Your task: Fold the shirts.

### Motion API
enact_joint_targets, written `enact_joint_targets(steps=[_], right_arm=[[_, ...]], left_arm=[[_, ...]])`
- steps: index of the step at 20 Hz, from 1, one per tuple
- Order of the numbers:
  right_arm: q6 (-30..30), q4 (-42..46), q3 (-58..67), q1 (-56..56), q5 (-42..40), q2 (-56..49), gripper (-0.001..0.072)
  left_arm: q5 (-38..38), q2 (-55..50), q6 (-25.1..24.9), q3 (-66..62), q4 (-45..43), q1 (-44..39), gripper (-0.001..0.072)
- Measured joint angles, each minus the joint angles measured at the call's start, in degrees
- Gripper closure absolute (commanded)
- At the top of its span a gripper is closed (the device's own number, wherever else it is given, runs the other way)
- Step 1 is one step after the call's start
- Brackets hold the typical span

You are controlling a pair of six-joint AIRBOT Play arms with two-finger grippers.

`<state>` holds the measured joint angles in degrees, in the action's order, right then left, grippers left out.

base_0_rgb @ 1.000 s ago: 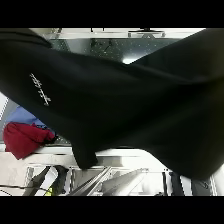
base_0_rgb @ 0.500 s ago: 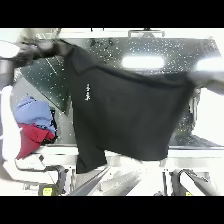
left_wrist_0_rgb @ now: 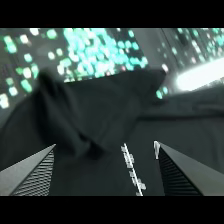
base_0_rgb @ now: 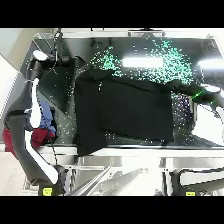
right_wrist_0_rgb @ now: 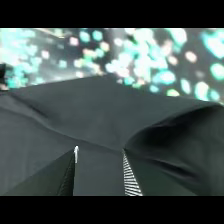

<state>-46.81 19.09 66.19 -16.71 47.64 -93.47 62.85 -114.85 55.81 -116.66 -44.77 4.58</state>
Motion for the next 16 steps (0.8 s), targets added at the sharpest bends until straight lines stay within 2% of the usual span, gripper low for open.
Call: enact_joint_targets(steps=[1,3,7,8,9,10,13,16], right_arm=[[0.2,-0.4,1.0,-1.4,2.5,0.2,0.0448],[-0.2,0.4,2.1,-4.7,8.4,1.8,0.0445],[-5.5,12.0,-0.5,-12.6,19.8,8.4,0.0444],[-6.4,15.2,-2.8,-14.5,21.4,10.6,0.0423],[-7.3,18.2,-5.7,-16.5,22.6,13.0,0.0302],[-7.7,20.7,-8.8,-18.4,23.3,15.2,0.026],[-8.7,25.9,-19.7,-23.3,23.5,20.1,0.026],[-8.0,27.2,-28.9,-24.6,21.0,21.8,0.0261]], left_arm=[[2.7,0.8,0.9,-0.1,-0.3,1.4,0.0002],[8.9,2.9,2.3,1.2,-0.5,4.7,0.0002],[21.1,8.0,4.7,11.2,-0.9,11.2,0.0003],[23.1,9.7,5.0,15.9,-1.3,12.5,0.0003],[24.9,11.5,5.2,21.0,-1.3,13.5,0.0004],[25.7,13.2,5.2,26.0,-1.3,14.3,0.0004],[25.4,18.1,5.0,42.0,-1.8,15.3,0.0003],[23.9,20.9,4.2,54.4,-1.8,13.7,0.0003]])
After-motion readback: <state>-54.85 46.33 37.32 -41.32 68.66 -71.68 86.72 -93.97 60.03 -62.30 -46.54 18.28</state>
